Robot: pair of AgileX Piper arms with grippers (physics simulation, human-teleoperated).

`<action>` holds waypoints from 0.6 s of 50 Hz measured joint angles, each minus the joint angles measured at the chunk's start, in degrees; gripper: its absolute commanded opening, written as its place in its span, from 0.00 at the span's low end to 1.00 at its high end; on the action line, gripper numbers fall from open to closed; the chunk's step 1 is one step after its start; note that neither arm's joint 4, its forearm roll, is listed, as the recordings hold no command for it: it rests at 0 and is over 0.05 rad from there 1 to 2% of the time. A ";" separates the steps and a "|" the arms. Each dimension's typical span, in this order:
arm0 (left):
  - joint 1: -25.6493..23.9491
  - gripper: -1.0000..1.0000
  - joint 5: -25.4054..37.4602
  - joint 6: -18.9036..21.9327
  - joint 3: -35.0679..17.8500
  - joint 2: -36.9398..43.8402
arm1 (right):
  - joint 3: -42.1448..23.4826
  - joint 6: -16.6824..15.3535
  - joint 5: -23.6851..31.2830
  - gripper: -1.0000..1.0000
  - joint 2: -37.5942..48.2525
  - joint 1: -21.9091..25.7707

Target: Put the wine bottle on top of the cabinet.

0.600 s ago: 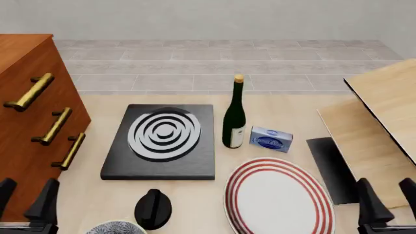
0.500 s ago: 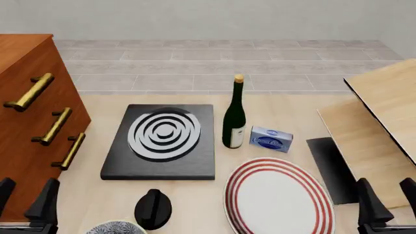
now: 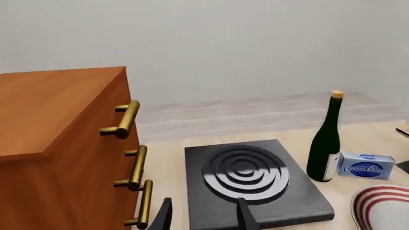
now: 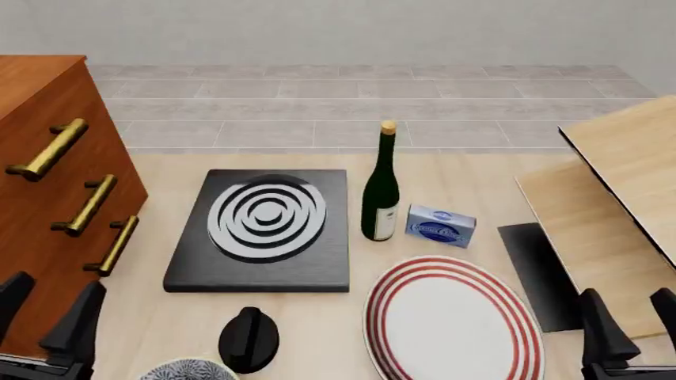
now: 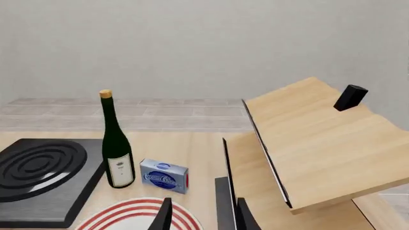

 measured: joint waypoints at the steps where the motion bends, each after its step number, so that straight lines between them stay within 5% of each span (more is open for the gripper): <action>1: -0.45 1.00 -0.38 -0.05 -0.36 0.72 | -0.01 0.00 0.00 1.00 0.01 0.00; 30: -15.24 1.00 -22.13 -2.43 -4.91 25.17 | -0.05 -0.02 -0.24 1.00 0.31 0.00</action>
